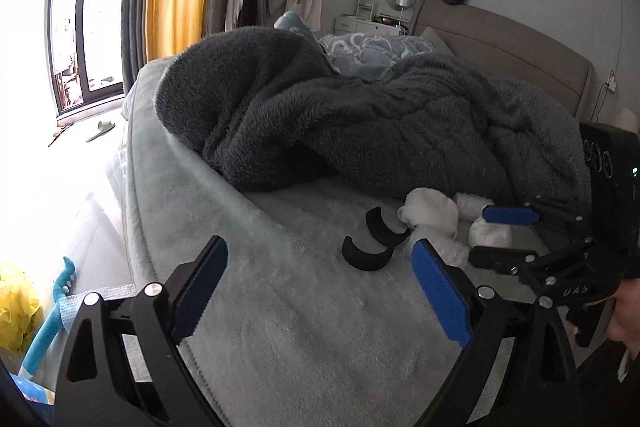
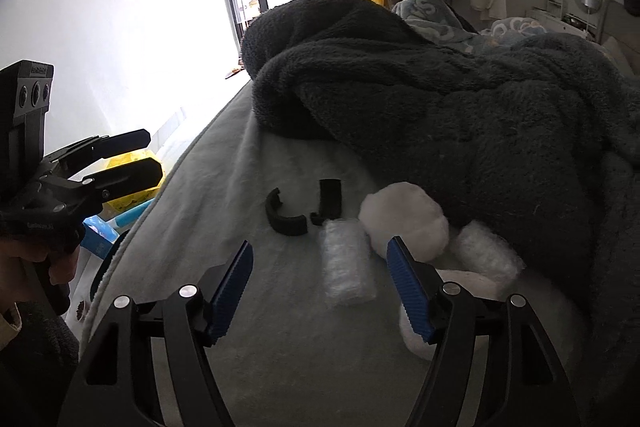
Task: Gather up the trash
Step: 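Close the right tool on the white sock ball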
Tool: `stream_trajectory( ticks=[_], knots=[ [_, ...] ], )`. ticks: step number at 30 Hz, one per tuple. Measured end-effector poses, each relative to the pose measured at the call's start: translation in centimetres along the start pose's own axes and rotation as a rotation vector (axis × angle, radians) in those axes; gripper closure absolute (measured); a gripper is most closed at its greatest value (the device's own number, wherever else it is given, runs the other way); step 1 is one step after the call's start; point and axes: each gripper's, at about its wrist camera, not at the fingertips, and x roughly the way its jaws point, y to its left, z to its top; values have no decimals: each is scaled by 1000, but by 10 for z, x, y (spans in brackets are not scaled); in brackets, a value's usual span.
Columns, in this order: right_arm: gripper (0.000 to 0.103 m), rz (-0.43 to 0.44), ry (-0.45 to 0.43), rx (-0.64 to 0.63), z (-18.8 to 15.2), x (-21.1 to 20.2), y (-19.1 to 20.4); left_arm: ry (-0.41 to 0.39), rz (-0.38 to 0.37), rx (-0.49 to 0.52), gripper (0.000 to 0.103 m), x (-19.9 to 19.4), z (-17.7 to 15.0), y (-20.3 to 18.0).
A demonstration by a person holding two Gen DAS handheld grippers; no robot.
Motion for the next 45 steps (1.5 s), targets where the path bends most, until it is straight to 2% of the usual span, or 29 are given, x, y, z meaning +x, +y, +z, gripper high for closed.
stream_trajectory(
  ticks=[3, 14, 26, 28, 35, 38, 40, 45],
  knots=[
    [33, -23, -4, 18, -5, 1, -13, 25, -22, -22, 8, 13, -1, 1],
    [32, -76, -1, 72, -21, 4, -49, 56, -52, 32, 8, 45, 3, -20],
    [31, -111, 18, 76, -34, 10, -69, 119, -68, 60, 8, 69, -5, -36],
    [38, -125, 29, 80, -35, 12, -72, 126, -68, 64, 9, 72, -6, -38],
    [46, -172, 64, 99, -41, 15, -86, 142, -62, 56, 14, 82, -7, -41],
    [55, -205, 84, 106, -45, 16, -92, 147, -62, 53, 17, 85, -7, -43],
    [66, -228, 96, 113, -47, 16, -96, 150, -65, 56, 18, 86, -7, -45],
    [69, -218, 82, 144, -47, 9, -103, 156, -63, 65, 19, 89, -7, -49]
  ],
)
